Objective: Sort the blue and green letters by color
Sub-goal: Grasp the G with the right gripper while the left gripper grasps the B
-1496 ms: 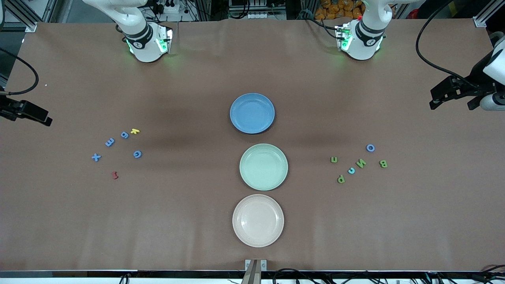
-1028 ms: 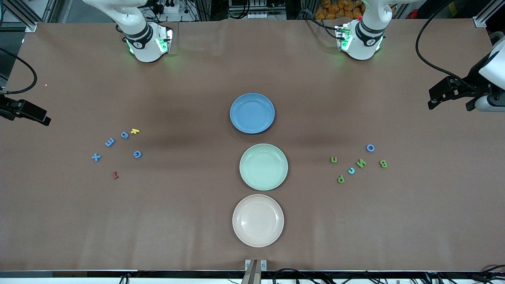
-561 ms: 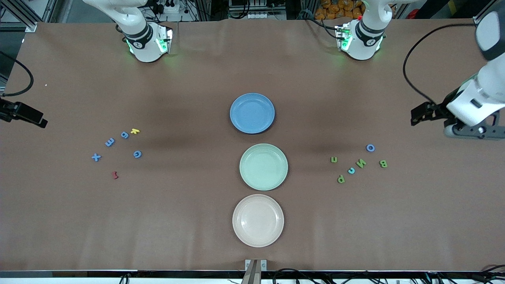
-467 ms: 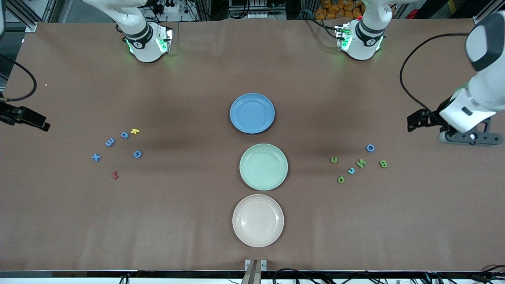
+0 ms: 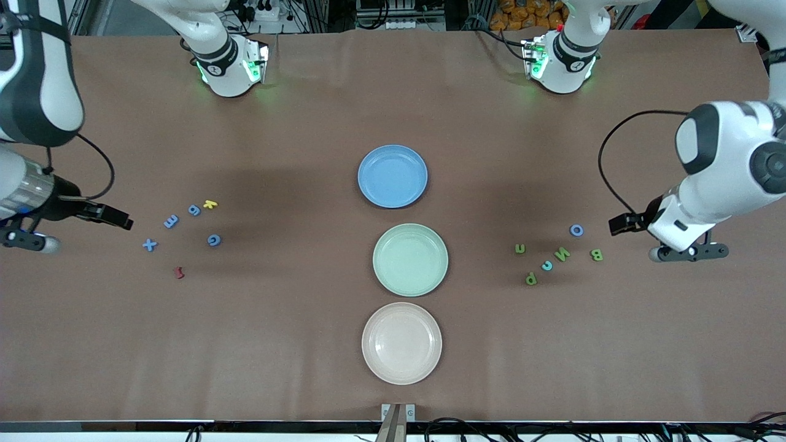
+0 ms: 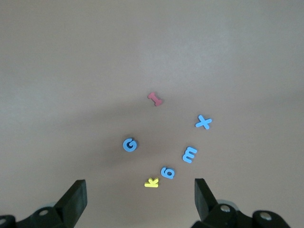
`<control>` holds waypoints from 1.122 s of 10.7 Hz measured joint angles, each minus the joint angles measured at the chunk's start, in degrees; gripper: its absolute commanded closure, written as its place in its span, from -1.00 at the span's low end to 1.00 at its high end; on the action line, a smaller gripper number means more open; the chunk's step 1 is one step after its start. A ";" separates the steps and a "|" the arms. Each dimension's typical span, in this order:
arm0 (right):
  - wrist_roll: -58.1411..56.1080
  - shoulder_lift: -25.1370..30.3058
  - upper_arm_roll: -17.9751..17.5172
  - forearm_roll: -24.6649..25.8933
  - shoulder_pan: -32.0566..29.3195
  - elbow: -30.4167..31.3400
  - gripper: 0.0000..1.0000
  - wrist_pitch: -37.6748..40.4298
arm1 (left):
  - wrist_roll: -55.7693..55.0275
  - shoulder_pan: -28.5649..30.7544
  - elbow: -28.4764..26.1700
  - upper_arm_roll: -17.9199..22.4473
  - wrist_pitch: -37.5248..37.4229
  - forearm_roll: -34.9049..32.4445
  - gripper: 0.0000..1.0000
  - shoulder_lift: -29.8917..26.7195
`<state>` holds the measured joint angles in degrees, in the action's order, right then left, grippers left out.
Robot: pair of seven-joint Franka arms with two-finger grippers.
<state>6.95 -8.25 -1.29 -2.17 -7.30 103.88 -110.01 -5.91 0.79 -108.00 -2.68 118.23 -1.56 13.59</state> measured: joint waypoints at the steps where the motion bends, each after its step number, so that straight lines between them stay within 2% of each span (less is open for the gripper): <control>1: 0.27 -0.05 -0.27 -0.10 0.00 3.42 -1.00 -3.28 | -2.86 0.15 -0.03 0.02 1.58 -0.01 -0.77 2.37; 3: 2.64 -1.19 -0.74 -0.24 0.42 10.41 -1.00 -11.59 | -5.41 0.22 -0.10 0.03 4.36 -0.02 -0.73 5.87; 5: 5.41 -4.62 -1.34 -0.28 1.25 14.64 -1.00 -18.76 | -5.74 1.08 -0.30 0.09 8.13 -0.02 -0.65 9.07; 7: 7.17 -8.22 -2.03 -0.29 1.36 16.90 -1.00 -25.73 | -5.74 1.67 -0.87 0.11 11.03 -0.02 -0.50 11.46; 9: 8.48 -10.97 -2.47 -0.30 1.38 18.78 -1.00 -31.30 | -5.75 1.67 -2.27 0.11 14.57 -0.02 -0.44 13.03; 12: 9.25 -14.20 -2.72 -0.30 1.45 20.75 -1.00 -37.50 | -7.02 1.66 -4.01 0.10 18.73 -0.02 -0.44 15.57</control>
<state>16.20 -22.45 -4.01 -2.47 -5.84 124.62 -147.51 -12.93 2.45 -112.01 -2.58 136.96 -1.58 29.15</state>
